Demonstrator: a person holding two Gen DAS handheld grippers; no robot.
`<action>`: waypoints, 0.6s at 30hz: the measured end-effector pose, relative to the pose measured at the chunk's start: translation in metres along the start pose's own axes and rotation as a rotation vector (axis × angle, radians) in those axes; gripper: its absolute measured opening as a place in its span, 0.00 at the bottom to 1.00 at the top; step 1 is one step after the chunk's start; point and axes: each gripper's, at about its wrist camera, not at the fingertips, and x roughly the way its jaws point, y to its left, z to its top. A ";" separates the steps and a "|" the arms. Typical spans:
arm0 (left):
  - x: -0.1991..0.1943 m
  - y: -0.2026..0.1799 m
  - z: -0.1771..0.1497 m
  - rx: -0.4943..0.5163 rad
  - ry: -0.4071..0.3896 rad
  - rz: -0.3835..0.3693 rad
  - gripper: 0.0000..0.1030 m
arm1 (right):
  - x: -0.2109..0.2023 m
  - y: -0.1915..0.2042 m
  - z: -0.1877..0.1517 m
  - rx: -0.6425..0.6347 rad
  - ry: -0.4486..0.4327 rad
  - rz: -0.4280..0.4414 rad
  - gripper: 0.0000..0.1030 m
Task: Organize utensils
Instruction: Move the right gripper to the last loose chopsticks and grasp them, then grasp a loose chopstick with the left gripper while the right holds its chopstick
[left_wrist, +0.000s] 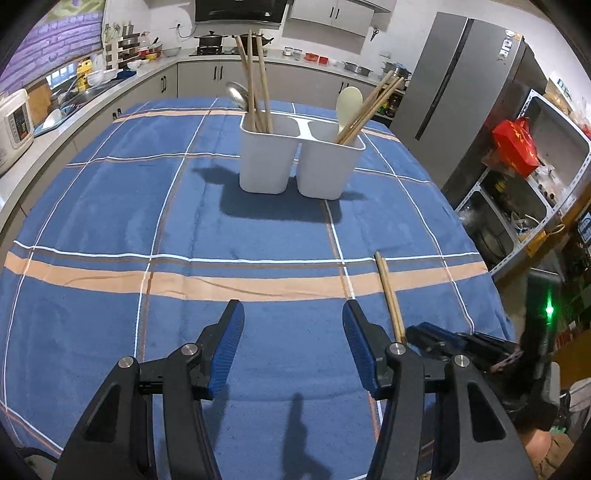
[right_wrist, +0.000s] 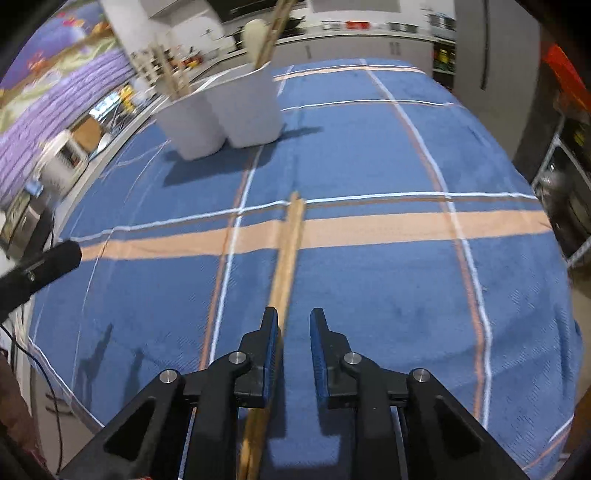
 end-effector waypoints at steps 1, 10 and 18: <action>0.000 0.000 -0.001 0.001 0.003 0.003 0.53 | 0.005 0.003 0.001 -0.020 0.007 -0.022 0.18; 0.001 0.021 -0.007 -0.050 0.010 0.027 0.53 | 0.010 0.006 0.009 -0.056 0.018 -0.126 0.19; 0.013 0.002 -0.007 -0.030 0.049 -0.039 0.53 | 0.012 -0.002 0.013 -0.087 0.027 -0.211 0.12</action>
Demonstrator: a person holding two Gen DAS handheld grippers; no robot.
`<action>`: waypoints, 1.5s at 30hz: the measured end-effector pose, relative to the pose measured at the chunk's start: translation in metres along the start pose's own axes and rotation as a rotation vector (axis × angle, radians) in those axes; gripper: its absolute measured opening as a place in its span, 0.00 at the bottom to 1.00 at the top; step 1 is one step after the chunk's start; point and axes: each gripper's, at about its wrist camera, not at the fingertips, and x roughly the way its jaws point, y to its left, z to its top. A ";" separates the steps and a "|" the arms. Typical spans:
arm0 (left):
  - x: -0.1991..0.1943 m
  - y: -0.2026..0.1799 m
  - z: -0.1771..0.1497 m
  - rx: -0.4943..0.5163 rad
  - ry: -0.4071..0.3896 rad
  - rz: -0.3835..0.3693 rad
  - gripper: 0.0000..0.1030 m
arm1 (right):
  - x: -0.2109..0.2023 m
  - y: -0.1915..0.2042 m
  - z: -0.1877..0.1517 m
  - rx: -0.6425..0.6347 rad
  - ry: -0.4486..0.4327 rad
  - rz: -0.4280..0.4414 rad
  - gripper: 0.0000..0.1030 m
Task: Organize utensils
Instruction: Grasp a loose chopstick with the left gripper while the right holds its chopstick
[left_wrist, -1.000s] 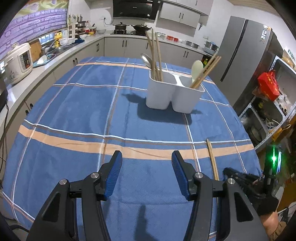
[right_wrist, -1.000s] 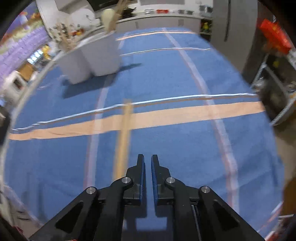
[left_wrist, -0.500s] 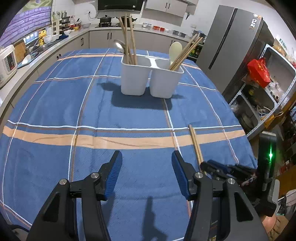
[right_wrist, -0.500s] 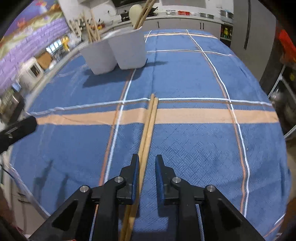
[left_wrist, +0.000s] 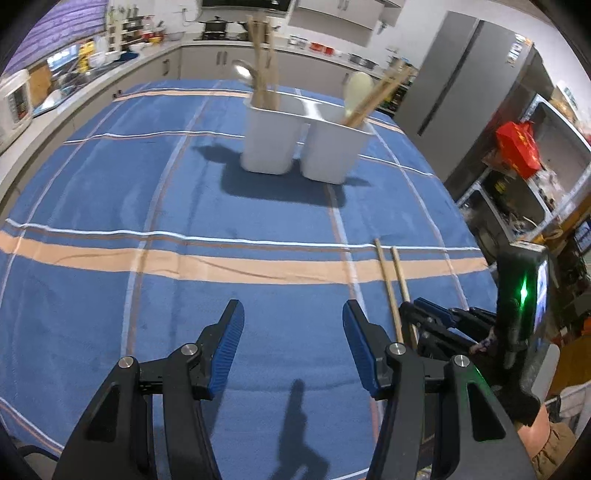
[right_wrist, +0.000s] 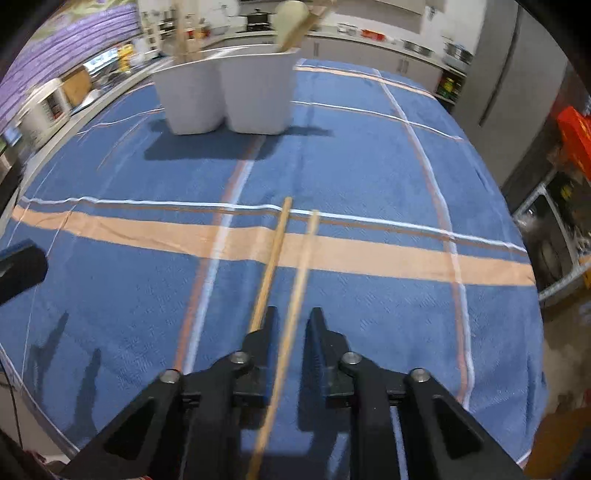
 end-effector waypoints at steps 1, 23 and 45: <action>0.003 -0.006 0.000 0.015 0.005 -0.011 0.53 | -0.001 -0.009 -0.003 0.022 0.002 -0.009 0.12; 0.113 -0.113 0.009 0.353 0.192 0.010 0.05 | -0.023 -0.081 -0.043 0.258 -0.006 0.077 0.12; 0.092 -0.024 0.016 0.209 0.189 0.010 0.06 | 0.004 -0.048 0.010 0.135 0.174 0.048 0.12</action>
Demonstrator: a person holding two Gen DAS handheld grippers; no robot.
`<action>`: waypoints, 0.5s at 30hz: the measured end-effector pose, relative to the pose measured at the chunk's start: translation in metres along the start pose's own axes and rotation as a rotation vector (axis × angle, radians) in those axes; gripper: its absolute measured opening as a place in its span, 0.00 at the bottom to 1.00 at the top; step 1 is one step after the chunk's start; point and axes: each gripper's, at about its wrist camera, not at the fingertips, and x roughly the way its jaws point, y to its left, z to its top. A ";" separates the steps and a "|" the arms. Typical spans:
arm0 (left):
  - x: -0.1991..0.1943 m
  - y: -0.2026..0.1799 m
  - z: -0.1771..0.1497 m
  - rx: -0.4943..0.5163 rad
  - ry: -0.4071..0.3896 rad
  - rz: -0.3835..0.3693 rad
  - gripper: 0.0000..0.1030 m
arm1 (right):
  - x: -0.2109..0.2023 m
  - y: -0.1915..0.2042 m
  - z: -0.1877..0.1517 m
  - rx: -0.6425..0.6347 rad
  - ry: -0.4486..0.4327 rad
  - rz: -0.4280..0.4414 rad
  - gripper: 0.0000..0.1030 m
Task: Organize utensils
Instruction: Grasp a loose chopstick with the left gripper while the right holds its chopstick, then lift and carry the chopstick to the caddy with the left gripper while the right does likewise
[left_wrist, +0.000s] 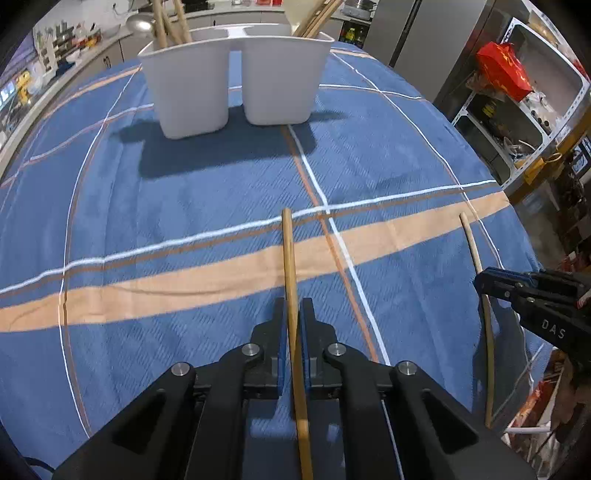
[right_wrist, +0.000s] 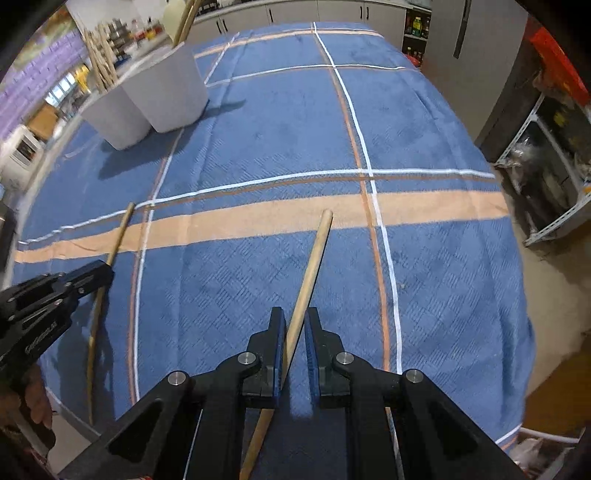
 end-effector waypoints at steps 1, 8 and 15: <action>0.001 -0.002 0.001 0.002 -0.008 0.003 0.06 | 0.001 0.004 0.002 -0.008 -0.002 -0.019 0.12; 0.000 -0.002 -0.003 -0.014 -0.051 -0.021 0.05 | 0.001 0.023 -0.004 -0.076 -0.127 -0.004 0.08; -0.041 0.012 -0.008 -0.066 -0.140 -0.023 0.05 | -0.022 0.006 -0.019 0.046 -0.232 0.124 0.07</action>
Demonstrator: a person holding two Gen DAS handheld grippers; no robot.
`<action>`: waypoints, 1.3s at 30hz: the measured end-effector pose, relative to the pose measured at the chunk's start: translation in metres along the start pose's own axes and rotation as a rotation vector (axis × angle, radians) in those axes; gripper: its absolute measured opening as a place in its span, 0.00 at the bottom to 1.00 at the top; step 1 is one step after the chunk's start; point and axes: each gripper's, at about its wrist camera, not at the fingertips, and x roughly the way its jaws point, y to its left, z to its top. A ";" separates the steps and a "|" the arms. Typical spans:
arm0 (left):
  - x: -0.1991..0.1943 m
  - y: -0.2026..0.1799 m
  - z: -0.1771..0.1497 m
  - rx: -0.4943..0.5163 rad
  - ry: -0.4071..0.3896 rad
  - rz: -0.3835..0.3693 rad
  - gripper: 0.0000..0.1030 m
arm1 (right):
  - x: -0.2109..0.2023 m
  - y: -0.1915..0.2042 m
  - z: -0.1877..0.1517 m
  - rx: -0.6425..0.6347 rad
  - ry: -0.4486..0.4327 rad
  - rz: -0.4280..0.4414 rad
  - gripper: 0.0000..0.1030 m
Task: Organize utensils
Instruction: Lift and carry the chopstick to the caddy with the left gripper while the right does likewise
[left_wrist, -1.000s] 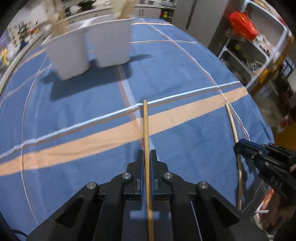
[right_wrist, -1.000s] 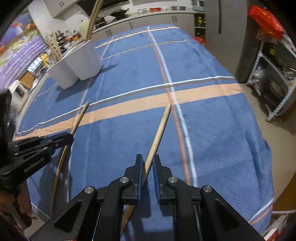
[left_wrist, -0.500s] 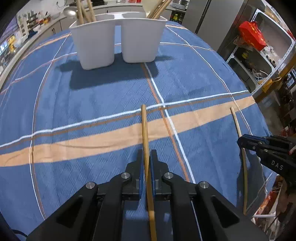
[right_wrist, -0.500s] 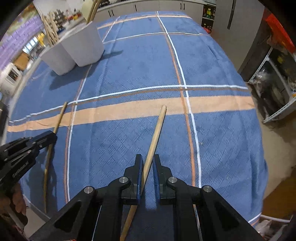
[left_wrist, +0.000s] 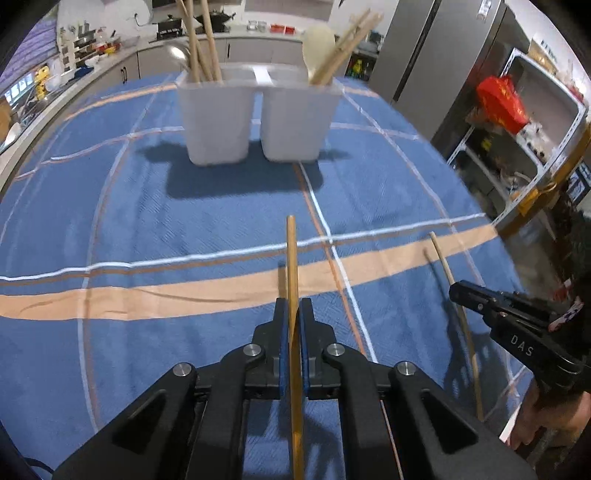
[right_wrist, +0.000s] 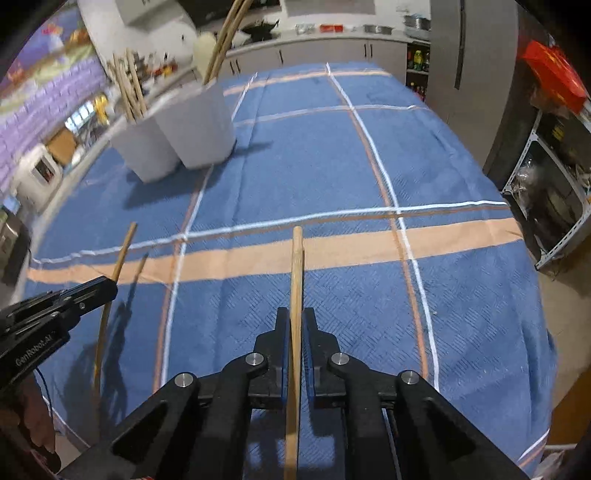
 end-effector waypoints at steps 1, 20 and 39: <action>-0.006 0.001 0.000 -0.003 -0.013 -0.002 0.05 | -0.007 -0.001 -0.001 0.011 -0.017 0.016 0.07; -0.097 -0.016 -0.013 -0.010 -0.199 -0.014 0.05 | -0.085 0.022 -0.007 0.027 -0.214 0.122 0.07; -0.151 -0.015 -0.018 0.005 -0.294 0.012 0.05 | -0.129 0.043 -0.009 -0.021 -0.337 0.131 0.07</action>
